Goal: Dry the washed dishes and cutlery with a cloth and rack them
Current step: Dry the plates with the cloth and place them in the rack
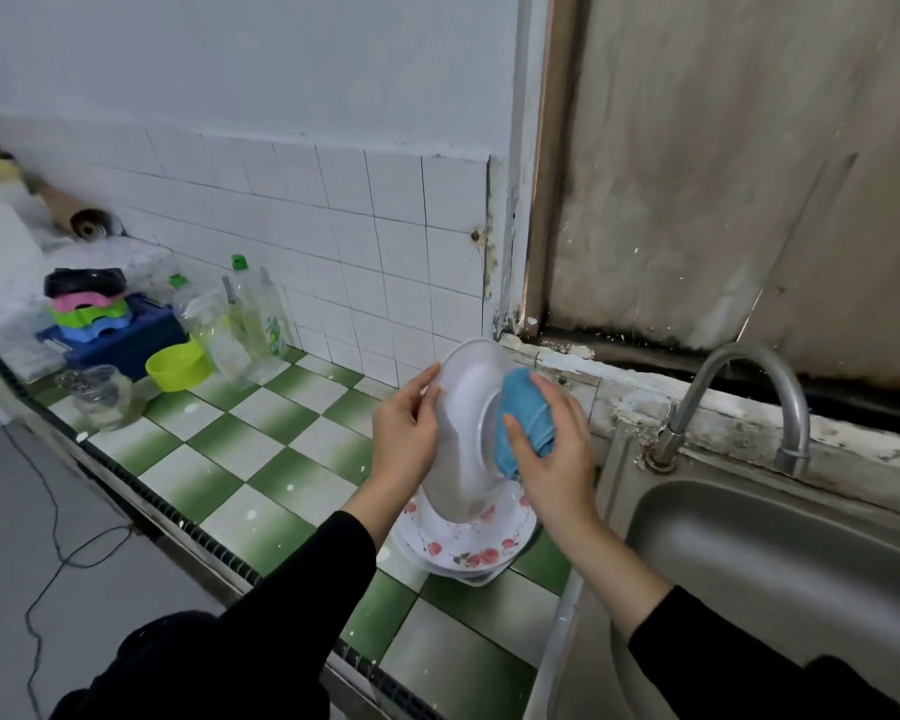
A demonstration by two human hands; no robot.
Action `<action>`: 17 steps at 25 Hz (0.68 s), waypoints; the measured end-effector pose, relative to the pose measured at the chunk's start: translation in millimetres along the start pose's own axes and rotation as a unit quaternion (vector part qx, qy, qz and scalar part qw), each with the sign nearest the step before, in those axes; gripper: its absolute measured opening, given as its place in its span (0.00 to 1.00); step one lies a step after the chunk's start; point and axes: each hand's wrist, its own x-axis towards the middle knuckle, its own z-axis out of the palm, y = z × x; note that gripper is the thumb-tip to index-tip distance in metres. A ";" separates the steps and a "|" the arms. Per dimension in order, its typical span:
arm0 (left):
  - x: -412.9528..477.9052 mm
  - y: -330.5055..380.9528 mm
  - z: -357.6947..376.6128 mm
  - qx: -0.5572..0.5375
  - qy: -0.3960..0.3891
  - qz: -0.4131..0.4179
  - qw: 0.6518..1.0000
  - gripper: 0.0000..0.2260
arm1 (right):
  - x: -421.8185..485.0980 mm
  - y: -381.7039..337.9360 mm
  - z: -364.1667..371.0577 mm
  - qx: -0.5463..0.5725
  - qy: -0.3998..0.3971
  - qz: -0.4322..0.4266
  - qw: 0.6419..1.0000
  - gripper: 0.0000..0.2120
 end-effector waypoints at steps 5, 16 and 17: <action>-20.1 53.6 -10.2 -0.044 0.057 0.089 0.993 0.13 | 57.1 -37.4 24.2 -0.129 -0.022 -0.181 0.975 0.15; -57.5 100.9 -29.6 -0.177 0.143 0.056 0.972 0.11 | 71.8 -102.5 7.1 0.015 0.003 -0.037 0.999 0.16; -58.4 104.9 -29.6 -0.190 0.159 0.053 0.967 0.11 | 63.7 -108.3 7.6 0.006 0.005 -0.071 0.997 0.17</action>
